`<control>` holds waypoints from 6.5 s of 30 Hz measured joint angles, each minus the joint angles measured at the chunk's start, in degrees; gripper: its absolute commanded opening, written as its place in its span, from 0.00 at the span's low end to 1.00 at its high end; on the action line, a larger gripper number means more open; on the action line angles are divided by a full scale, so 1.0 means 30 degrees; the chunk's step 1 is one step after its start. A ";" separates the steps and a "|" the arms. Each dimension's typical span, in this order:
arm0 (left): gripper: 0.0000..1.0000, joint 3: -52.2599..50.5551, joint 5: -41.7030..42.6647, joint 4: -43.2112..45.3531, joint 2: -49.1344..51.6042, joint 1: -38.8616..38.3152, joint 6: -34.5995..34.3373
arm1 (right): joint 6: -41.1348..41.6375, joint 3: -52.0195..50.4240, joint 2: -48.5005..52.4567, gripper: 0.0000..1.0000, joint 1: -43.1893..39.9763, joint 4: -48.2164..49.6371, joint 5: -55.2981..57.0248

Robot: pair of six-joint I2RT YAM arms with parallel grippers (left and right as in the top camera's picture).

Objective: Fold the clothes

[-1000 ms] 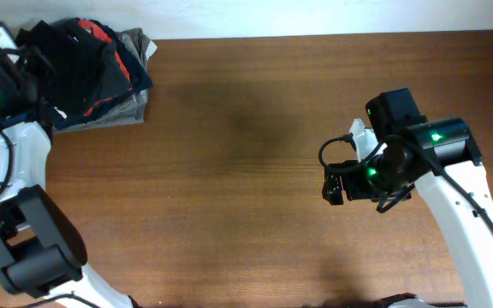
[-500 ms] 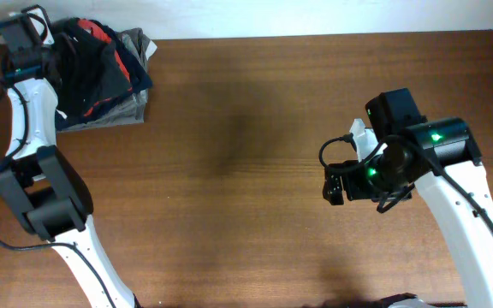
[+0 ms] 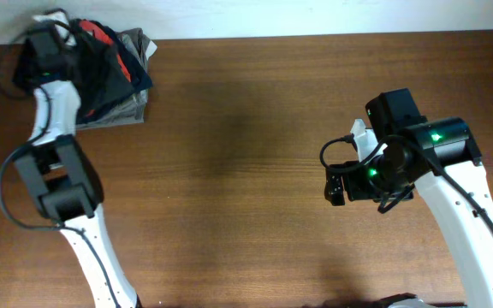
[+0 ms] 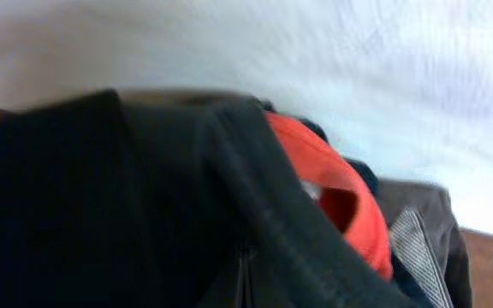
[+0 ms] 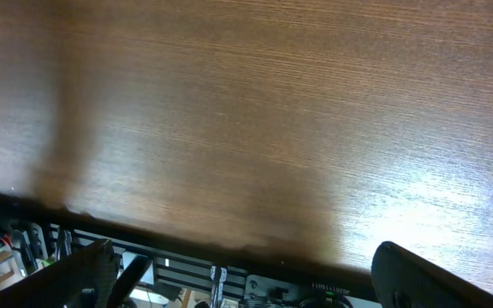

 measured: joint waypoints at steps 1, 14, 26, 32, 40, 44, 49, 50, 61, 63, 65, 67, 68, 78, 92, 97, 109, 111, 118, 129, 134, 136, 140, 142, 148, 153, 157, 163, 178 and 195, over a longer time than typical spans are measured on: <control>0.01 0.0007 -0.0073 0.0102 0.0124 -0.0168 0.0029 | -0.0022 0.0000 0.0000 0.99 0.0000 0.0000 0.0000; 0.00 0.2492 -0.0102 -0.2463 -0.0605 -0.0408 0.0015 | -0.0015 0.0000 0.0000 0.99 0.0000 0.0000 0.0000; 0.01 0.3592 -0.0860 -0.4313 -0.4262 0.0852 0.0036 | -0.0015 0.0000 0.0000 0.99 0.0000 -0.0007 0.0000; 0.01 0.3585 -0.1224 -0.4182 -0.2688 0.1785 0.0393 | -0.0007 0.0000 0.0000 0.99 0.0000 -0.0007 -0.0007; 0.04 0.3555 -0.1217 -0.3366 0.0663 0.1690 0.0452 | -0.0015 0.0000 0.0000 0.99 0.0000 -0.0007 0.0000; 0.15 0.3555 -0.1348 -0.3169 0.1188 0.1727 0.0459 | -0.0015 0.0000 0.0000 0.99 0.0000 -0.0007 0.0000; 0.59 0.3876 -0.1348 -0.3701 0.1122 0.1683 0.0554 | 0.0000 0.0000 0.0000 0.99 0.0000 -0.0015 0.0000; 0.75 0.4000 -0.1311 -0.4153 0.0984 0.1668 0.0568 | 0.0051 0.0000 0.0000 0.99 0.0000 -0.0007 0.0000; 0.99 0.4284 0.4226 -0.8189 -0.5952 0.1450 0.0495 | 0.0554 0.0000 0.0000 0.99 0.0000 0.0357 -0.0066; 0.99 0.4605 0.5734 -0.9945 -0.8145 0.1450 0.0459 | 0.0554 0.0000 0.0000 0.99 0.0000 0.0364 -0.0226; 0.99 0.4881 0.6980 -1.1555 -1.0331 0.1435 0.0437 | 0.0568 0.0007 -0.0029 0.99 0.0000 0.0364 -0.0401; 0.99 0.5100 0.7934 -1.3194 -1.2386 0.1428 0.0444 | 0.0568 0.0000 -0.0138 0.99 0.0000 0.0350 -0.0554; 0.99 0.5202 0.8386 -1.4156 -1.3347 0.1421 0.0459 | 0.0554 0.0000 -0.0262 0.99 0.0000 0.0357 -0.0597; 0.99 0.5246 1.0754 -2.4975 -1.8928 0.1399 0.2965 | 0.0583 0.0007 -0.6331 0.99 0.0000 -0.0015 -0.1231; 0.99 0.3169 1.0863 -2.8902 -2.9347 0.1399 0.4364 | 0.0809 0.0117 -1.4061 0.99 0.0000 0.0073 -0.1377; 0.99 0.1435 1.0761 -2.9507 -3.3128 0.1399 0.4175 | 0.1348 0.0044 -1.4906 0.99 0.0000 0.0080 -0.1377; 0.99 -0.1537 1.2415 -2.9711 -3.6931 0.0379 0.2579 | 0.3810 -0.0976 -1.8746 0.99 0.0000 0.0036 0.0481; 0.99 -0.2688 1.2845 -2.9704 -3.6967 -0.0714 0.2586 | 0.4080 -0.0984 -1.9555 0.99 0.0000 -0.0182 0.0641; 0.99 -0.6193 1.2859 -2.9718 -3.6909 -0.2681 0.3286 | 0.4867 -0.0984 -2.1238 0.99 0.0000 -0.1093 0.1464; 0.99 -0.7118 0.8728 -2.9616 -3.7040 -0.3446 0.3949 | 0.5399 -0.0984 -2.1267 0.99 -0.0015 -0.1013 0.4590; 0.99 -0.7118 0.7832 -2.9478 -3.7069 -0.3446 0.3956 | 0.5450 -0.0984 -2.1267 0.99 -0.0015 -0.0954 0.5493; 0.99 -0.7118 0.7679 -2.9485 -3.7077 -0.3446 0.3956 | 0.5472 -0.0984 -2.1267 0.99 -0.0015 -0.0940 0.5625; 0.99 -0.7118 0.7555 -2.9485 -3.7077 -0.3446 0.3956 | 0.5479 -0.0984 -2.1267 0.99 -0.0015 -0.0940 0.5814; 0.99 -0.7118 0.7497 -2.9521 -3.7077 -0.3446 0.3956 | 0.5464 -0.0984 -2.1267 0.99 -0.0015 -0.0940 0.5865; 0.99 -0.7118 0.7431 -2.9667 -3.7077 -0.3446 0.3956 | 0.5472 -0.0984 -2.1267 0.99 -0.0015 -0.0940 0.5872; 0.99 -0.7118 0.7431 -2.9682 -3.7077 -0.3446 0.3963 | 0.5464 -0.0984 -2.1267 0.99 -0.0015 -0.0940 0.5872; 0.99 -0.7118 0.7431 -2.9696 -3.7077 -0.3446 0.3956 | 0.5479 -0.0984 -2.1267 0.99 -0.0015 -0.0940 0.5872; 0.99 -0.7118 0.7431 -2.9696 -3.7077 -0.3446 0.3956 | 0.5464 -0.0984 -2.1267 0.99 -0.0015 -0.0940 0.5887; 0.99 -0.7133 0.7424 -2.9711 -3.7077 -0.3446 0.3956 | 0.2841 -0.6346 -2.3074 0.99 -0.1902 0.7970 0.6419; 0.99 -0.7155 0.7359 -2.9718 -3.7077 -0.3446 0.3956 | -0.1253 -2.1959 -2.4414 0.99 -0.4240 2.4101 0.1807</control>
